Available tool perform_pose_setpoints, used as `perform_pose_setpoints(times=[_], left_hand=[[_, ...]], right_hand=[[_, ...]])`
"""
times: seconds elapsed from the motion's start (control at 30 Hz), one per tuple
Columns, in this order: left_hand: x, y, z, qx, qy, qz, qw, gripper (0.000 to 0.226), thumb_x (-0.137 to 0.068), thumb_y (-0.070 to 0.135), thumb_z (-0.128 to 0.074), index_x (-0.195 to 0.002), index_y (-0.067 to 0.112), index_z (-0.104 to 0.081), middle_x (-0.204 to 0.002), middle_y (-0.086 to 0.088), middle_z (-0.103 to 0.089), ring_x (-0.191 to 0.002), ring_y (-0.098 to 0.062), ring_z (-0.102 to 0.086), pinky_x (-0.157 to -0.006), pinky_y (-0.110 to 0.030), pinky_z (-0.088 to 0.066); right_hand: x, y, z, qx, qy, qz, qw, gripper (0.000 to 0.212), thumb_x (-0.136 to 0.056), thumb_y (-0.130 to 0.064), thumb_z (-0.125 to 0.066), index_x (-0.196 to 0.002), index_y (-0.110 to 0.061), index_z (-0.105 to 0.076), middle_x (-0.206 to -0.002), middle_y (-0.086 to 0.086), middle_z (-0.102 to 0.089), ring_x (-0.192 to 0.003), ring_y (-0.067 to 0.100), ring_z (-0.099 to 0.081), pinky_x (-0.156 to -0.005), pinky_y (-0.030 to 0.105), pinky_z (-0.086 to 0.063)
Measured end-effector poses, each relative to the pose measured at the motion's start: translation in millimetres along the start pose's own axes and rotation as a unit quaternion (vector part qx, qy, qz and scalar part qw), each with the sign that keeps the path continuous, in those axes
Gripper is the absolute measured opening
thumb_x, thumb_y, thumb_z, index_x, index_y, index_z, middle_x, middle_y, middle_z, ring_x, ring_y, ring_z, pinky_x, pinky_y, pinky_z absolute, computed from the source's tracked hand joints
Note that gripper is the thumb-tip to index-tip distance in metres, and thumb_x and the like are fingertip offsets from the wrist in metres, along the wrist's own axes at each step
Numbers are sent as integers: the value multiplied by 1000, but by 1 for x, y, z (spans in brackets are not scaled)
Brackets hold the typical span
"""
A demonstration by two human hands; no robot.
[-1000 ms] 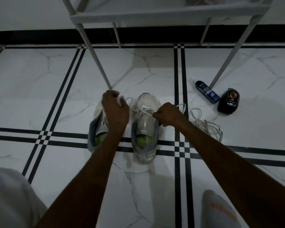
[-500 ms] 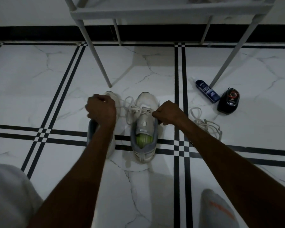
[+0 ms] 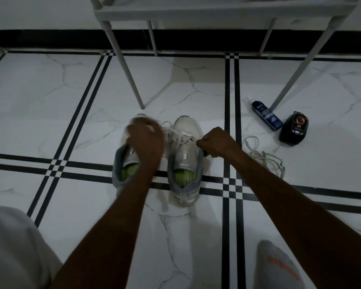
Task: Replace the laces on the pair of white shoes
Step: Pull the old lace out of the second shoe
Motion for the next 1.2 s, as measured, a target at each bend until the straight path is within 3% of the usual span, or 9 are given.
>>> perform_pose_setpoints(times=[0.1,0.2,0.33,0.53,0.7,0.8,0.97,1.07,1.2], left_hand=[[-30,-33,20,16,25,146,989,28,-97,26,-57,-120,10,-58,-127,-14,-56,-121,-34,-48,-93,-48,-44],[-14,5,8,67,-52,-28,996,42,-88,30,-69,-125,14,-55,-128,-12,-54,-119,-32,-46,-91,-44,-44],[38,45,-43,-38,-259,-213,941,27,-87,32,-70,-111,19,-71,-131,-4,-54,-125,-30,-41,-99,-46,-40],[11,18,-27,34,-168,-103,980,11,-88,9,-66,-84,20,-68,-110,-6,-60,-109,-30,-52,-89,-48,-47],[22,43,-41,-35,-262,-237,935,26,-83,38,-76,-104,22,-75,-121,-1,-60,-118,-30,-46,-93,-44,-40],[36,48,-47,-148,-271,-288,906,25,-93,33,-65,-110,17,-75,-133,-3,-54,-127,-31,-41,-100,-50,-38],[-5,-5,-6,46,-85,3,995,26,-94,27,-64,-115,10,-64,-126,-13,-54,-118,-34,-50,-95,-43,-46],[-6,-7,-1,87,-98,5,991,68,-83,47,-77,-135,12,-49,-137,-13,-43,-125,-35,-44,-96,-46,-44],[40,10,-22,106,-204,-56,972,49,-79,42,-82,-111,14,-57,-110,-5,-60,-99,-22,-60,-83,-36,-50]], right_hand=[[1,0,1,5,9,18,1000,41,-88,-33,-68,-87,8,-75,-83,18,-75,-76,30,-71,-72,41,-61],[1,-3,2,21,10,28,999,41,-88,-34,-68,-85,6,-76,-81,17,-75,-72,25,-70,-75,39,-61],[1,-6,2,30,7,40,999,39,-90,-35,-66,-82,2,-77,-80,16,-75,-78,26,-72,-79,38,-59],[3,0,-1,9,5,21,1000,40,-89,-31,-68,-87,8,-75,-84,19,-74,-80,31,-72,-71,36,-58],[5,-8,1,29,3,41,999,44,-90,-36,-66,-84,6,-76,-83,19,-74,-79,29,-71,-79,40,-59],[5,-8,-1,40,6,42,998,42,-91,-34,-65,-82,6,-75,-81,18,-74,-78,28,-71,-79,38,-59],[1,-1,-1,40,16,22,999,39,-87,-34,-67,-80,3,-76,-78,14,-75,-74,25,-71,-76,39,-60],[0,-3,-3,43,20,24,999,40,-85,-38,-67,-82,1,-75,-79,13,-74,-76,25,-70,-77,39,-60],[-3,-3,-4,64,9,4,998,42,-82,-40,-70,-89,1,-73,-85,15,-73,-75,26,-70,-74,39,-62]])
Point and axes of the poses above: each hand's wrist, its own x-axis away from the middle knuckle, its own z-axis out of the back of the hand, y = z × x, the point moved 6 cm from there along -x, towards the middle knuckle
